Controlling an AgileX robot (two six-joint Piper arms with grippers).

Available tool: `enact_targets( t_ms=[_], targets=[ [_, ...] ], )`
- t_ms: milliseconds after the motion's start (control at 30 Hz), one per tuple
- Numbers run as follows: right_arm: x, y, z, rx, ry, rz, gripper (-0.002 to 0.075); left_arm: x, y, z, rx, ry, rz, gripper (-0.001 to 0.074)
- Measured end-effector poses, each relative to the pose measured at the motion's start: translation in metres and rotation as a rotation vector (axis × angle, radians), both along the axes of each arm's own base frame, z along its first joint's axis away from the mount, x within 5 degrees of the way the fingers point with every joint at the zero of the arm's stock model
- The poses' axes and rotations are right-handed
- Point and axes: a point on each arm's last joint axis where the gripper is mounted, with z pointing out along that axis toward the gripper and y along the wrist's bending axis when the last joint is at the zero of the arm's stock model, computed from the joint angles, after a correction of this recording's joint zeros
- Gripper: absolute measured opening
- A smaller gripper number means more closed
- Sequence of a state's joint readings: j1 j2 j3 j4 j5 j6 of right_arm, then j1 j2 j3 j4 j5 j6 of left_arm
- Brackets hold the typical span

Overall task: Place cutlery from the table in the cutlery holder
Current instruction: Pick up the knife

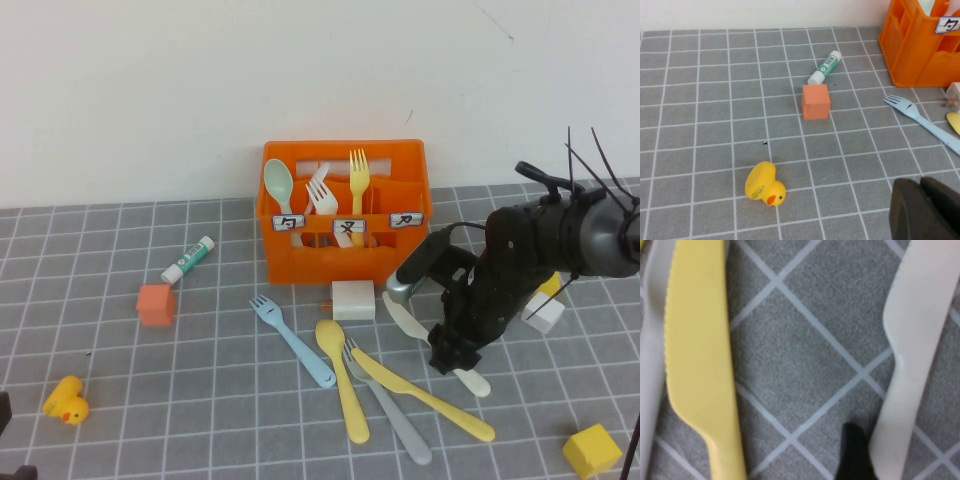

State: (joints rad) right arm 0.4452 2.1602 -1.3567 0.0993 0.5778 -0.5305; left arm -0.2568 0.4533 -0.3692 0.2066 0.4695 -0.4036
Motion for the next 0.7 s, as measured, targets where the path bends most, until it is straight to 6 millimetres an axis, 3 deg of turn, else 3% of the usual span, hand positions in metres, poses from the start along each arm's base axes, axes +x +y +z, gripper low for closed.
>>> enact_targets(
  t_ms=[200,367,700],
  targets=[
    [0.0002,0.0004,-0.0026,-0.010,0.022,0.009,0.0351,0.0002,-0.0001,0.0004,-0.001,-0.005,-0.001,0.0001],
    [-0.0005,0.0002,-0.0033,-0.024,0.035,0.060,0.0162,0.0004,-0.0003,0.0008,-0.004,-0.009,-0.002,0.0001],
    [-0.0088,-0.0014,0.0005,-0.038,0.113,0.088,0.0153,0.0004,-0.0004,0.0009,-0.004,-0.011,-0.003,0.0000]
  ],
)
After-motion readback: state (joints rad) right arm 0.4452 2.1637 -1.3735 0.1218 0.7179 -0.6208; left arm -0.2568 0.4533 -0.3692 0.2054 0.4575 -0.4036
